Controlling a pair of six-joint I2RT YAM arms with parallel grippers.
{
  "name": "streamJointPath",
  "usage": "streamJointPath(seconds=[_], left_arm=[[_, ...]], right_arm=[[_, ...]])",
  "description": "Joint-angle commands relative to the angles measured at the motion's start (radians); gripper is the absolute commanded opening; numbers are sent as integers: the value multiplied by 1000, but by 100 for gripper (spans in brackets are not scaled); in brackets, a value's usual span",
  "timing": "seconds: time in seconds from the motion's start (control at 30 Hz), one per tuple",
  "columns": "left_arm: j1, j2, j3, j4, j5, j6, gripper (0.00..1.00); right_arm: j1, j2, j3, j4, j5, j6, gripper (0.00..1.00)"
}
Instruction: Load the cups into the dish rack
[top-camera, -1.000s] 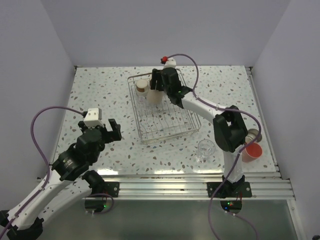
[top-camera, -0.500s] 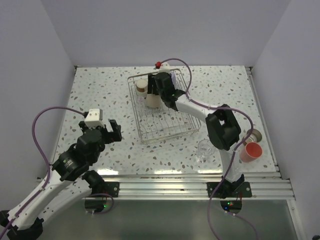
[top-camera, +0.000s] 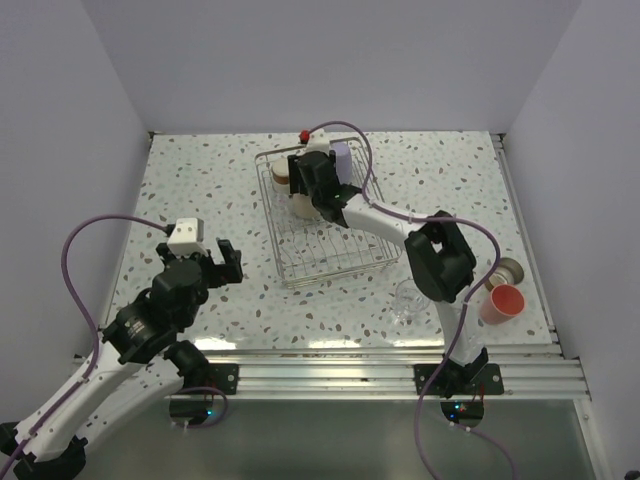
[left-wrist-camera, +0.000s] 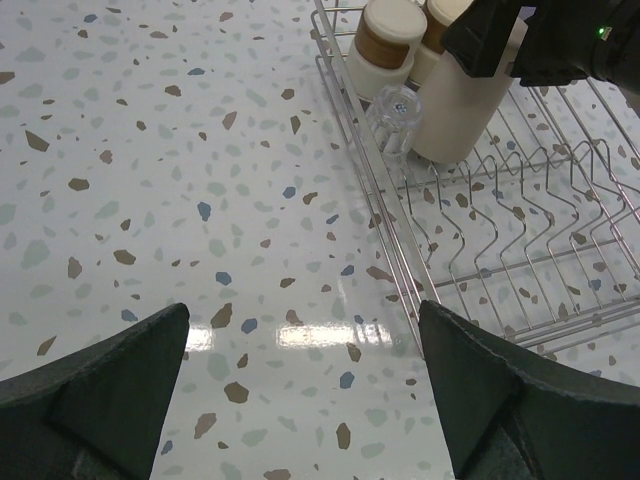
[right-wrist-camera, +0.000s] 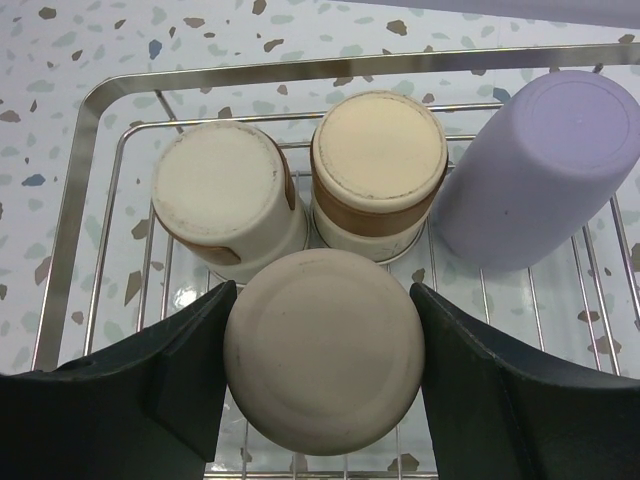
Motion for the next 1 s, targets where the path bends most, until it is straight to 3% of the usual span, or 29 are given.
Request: streamJointPath(seconds=[0.0,0.2,0.27,0.33,0.7,0.97], left_arm=[[2,-9,-3,21,-5,15,100],[1,-4,-3,23,-8,17,100],[1,-4,-3,23,-9,17,100],[1,-7,-5,21,-12,13,100],[2,-10,-6,23,-17,17,100],[1,-10,-5,30,-8,29,100]], right_arm=[[21,2,41,37,51,-27,51],[24,-29,38,40,67,-30,71],[24,-38,35,40,70,-31,88],[24,-49,35,40,73,-31,97],[26,-175,-30,58,102,-54,98],[27,-415,-114,50,182,-88,98]])
